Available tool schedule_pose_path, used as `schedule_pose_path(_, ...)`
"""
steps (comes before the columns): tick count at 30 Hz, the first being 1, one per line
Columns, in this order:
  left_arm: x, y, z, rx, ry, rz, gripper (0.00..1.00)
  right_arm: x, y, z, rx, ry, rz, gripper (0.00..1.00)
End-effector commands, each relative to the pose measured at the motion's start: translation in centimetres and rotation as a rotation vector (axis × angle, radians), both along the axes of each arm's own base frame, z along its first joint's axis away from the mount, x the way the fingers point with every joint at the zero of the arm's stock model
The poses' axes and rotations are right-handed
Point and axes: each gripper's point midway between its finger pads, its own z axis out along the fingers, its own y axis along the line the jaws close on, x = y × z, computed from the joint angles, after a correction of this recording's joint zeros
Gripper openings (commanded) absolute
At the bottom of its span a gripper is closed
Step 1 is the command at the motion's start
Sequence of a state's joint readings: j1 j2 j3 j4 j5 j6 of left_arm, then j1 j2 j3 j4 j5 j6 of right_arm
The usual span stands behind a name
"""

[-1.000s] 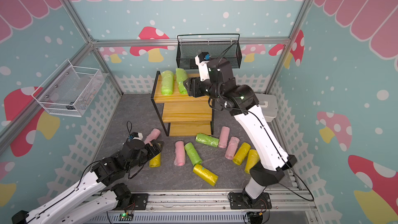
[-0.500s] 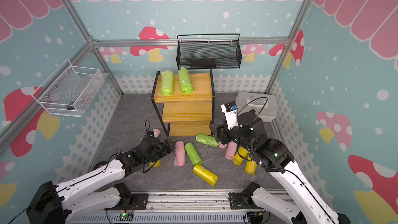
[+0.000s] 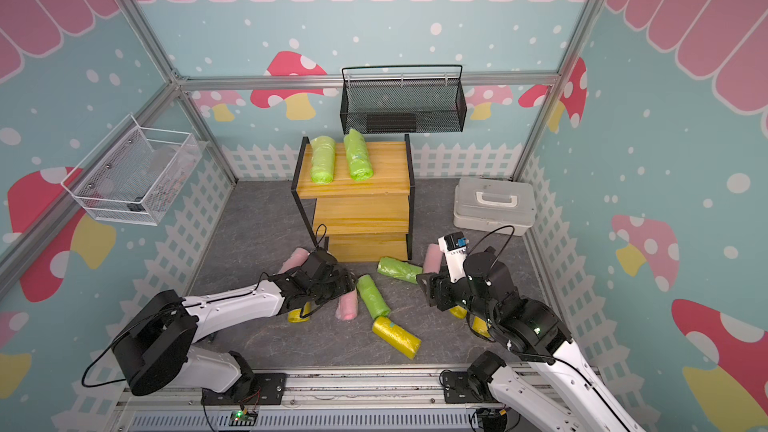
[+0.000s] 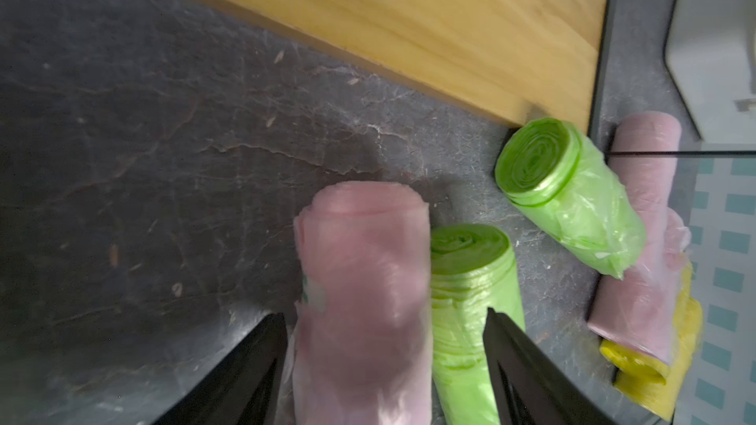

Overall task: Sort the rolls of trash bags by color and place them on the shelf
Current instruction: Place the roll of trash bags on the shelf, then pick up the roll of trash bags from the center of the board.

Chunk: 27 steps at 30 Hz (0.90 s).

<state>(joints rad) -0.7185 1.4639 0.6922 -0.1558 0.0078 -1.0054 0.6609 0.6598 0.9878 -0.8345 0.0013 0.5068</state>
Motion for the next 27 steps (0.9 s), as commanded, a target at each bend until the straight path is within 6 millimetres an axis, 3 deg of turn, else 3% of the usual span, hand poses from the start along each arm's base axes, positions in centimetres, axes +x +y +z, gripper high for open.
schedule_pose_path(1,0.9,-0.3,0.2,0.029,-0.015,-0.006,0.74,-0.5,-0.5,-0.4,-0.001,0.017,-0.009,0.72)
schedule_pose_path(9,0.9,0.9,-2.2,0.147,0.06,0.022,0.54,-0.7,-0.3,-1.2,-0.009,0.054,-0.001,0.71)
schedule_pose_path(16,0.4,2.0,-2.9,0.164,0.072,0.06,0.37,-0.7,-0.2,-3.0,-0.059,0.134,-0.004,0.72)
schedule_pose_path(18,0.3,2.0,-2.8,0.143,0.073,0.066,0.22,-0.7,0.0,-3.7,-0.077,0.169,0.002,0.74)
schedule_pose_path(19,0.1,1.9,-2.7,0.126,0.079,0.071,0.03,-0.8,0.2,-4.0,-0.079,0.184,0.009,0.76)
schedule_pose_path(27,-1.7,1.9,0.7,-0.051,0.043,0.119,0.0,-1.4,3.0,-3.5,-0.007,0.255,0.119,0.85)
